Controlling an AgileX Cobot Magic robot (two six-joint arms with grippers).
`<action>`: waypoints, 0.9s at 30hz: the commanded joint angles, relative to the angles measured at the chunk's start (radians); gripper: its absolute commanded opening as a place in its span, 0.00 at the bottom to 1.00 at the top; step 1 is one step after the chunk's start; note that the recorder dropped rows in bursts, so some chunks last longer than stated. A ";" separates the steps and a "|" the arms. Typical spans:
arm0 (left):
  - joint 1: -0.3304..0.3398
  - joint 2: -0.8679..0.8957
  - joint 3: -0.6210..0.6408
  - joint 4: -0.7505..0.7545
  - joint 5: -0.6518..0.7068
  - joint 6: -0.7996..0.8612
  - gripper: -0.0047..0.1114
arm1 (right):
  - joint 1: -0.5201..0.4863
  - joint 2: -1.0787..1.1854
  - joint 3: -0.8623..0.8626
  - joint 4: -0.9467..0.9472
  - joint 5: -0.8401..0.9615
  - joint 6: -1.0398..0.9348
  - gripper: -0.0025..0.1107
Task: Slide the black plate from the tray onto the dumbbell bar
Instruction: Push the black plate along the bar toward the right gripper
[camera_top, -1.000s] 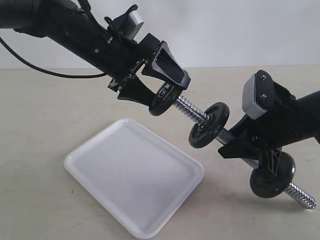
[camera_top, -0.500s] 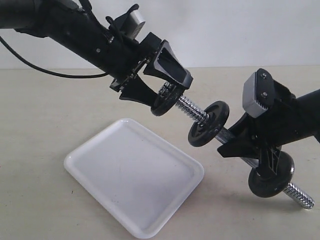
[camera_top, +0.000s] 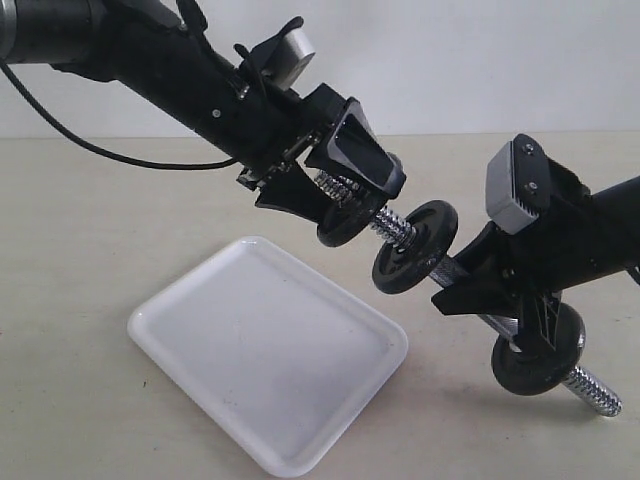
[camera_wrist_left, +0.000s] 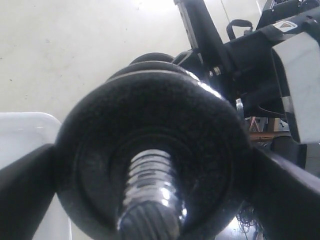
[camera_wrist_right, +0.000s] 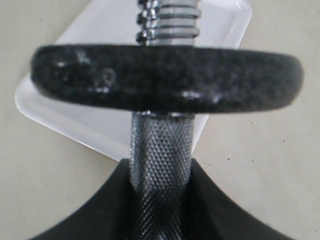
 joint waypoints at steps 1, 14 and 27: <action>-0.035 0.006 -0.006 -0.113 0.030 0.014 0.08 | -0.002 -0.041 -0.030 0.195 0.088 -0.003 0.02; -0.056 0.023 -0.007 -0.119 0.030 0.105 0.08 | -0.002 -0.041 -0.030 0.195 0.086 -0.003 0.02; -0.056 0.052 -0.007 -0.138 0.030 0.113 0.08 | -0.002 -0.041 -0.030 0.195 0.084 -0.003 0.02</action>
